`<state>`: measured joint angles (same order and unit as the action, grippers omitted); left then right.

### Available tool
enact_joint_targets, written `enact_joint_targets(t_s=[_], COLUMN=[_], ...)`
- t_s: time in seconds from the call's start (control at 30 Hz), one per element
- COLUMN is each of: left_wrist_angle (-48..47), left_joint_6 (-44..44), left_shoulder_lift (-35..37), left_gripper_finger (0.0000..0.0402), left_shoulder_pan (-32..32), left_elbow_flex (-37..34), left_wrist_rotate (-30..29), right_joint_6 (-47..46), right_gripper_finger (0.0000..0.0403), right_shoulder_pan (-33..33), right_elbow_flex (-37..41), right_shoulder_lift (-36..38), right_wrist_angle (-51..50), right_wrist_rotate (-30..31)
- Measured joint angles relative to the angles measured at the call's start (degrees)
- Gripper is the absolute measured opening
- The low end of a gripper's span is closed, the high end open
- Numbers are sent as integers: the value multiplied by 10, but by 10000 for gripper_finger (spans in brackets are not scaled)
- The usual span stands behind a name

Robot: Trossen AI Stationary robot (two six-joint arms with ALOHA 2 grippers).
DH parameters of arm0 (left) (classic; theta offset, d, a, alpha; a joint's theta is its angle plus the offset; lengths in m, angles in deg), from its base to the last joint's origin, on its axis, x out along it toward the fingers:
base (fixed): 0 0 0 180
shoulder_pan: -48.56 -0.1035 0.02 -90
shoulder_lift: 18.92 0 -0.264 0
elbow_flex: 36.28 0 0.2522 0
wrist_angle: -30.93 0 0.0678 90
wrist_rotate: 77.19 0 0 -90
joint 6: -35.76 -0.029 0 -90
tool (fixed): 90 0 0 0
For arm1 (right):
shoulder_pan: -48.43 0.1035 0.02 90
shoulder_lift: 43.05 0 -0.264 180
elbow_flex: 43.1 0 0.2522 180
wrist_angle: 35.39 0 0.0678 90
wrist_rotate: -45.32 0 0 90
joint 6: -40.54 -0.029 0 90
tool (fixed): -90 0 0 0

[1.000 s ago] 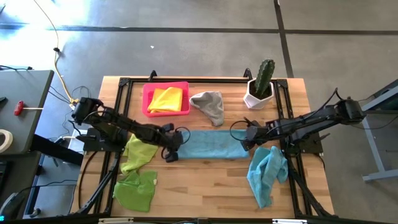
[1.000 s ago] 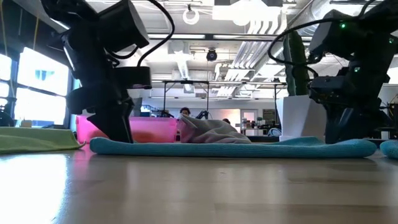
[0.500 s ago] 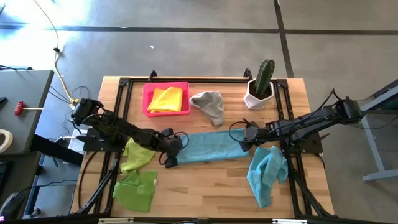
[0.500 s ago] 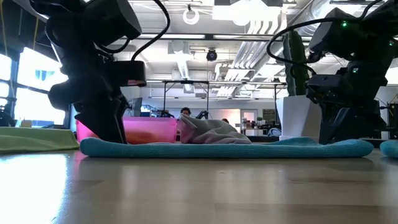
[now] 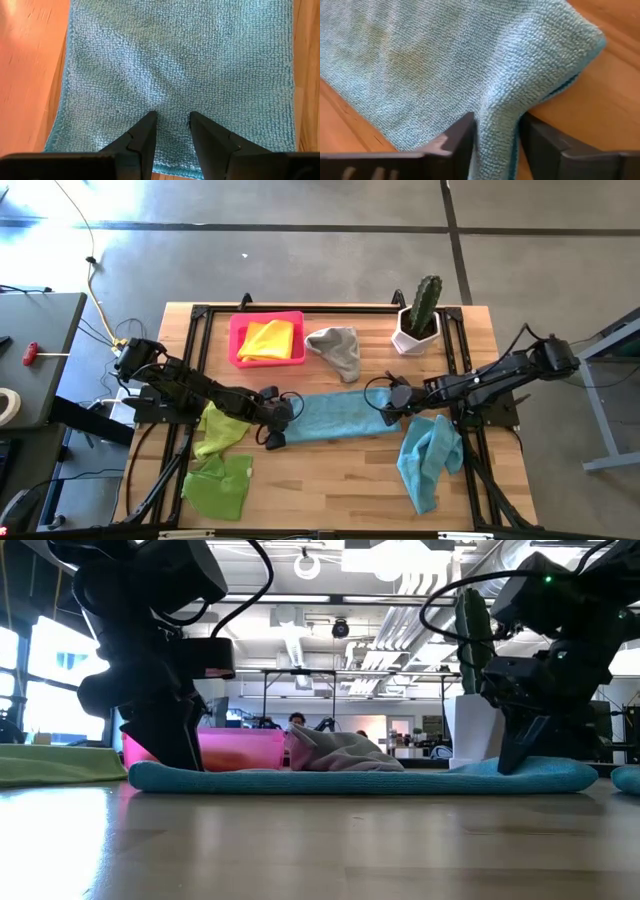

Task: Fold microfiber towels
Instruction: Fold the top blue towel on the table

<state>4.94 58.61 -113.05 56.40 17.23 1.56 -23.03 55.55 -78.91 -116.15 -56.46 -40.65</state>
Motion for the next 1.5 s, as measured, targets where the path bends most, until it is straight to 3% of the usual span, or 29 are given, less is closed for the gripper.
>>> enact_joint_targets(t_s=[0.33, 0.67, 1.1, 1.27, 1.5], left_wrist_angle=[1, -5, -6, -5, -4], left_joint_6=[3, 11, 4, 12, 25], left_shoulder_lift=[0, 0, 2, 3, 4], left_gripper_finger=[112, 112, 112, 112, 112], left_shoulder_pan=[0, 2, 17, 32, 59], left_elbow_flex=[0, 31, 45, 45, 46], left_wrist_rotate=[-2, -7, 12, 11, 7], right_joint_6=[5, 6, 55, 41, 82], right_gripper_finger=[7, 2, 1, 0, 0], right_shoulder_pan=[0, 0, 0, 0, 0], right_elbow_flex=[0, -7, -203, -272, -387], right_shoulder_lift=[-1, 0, -1, -21, -127], right_wrist_angle=[0, -21, -416, -495, -561], right_wrist_rotate=[-27, -42, 10, 18, 19])
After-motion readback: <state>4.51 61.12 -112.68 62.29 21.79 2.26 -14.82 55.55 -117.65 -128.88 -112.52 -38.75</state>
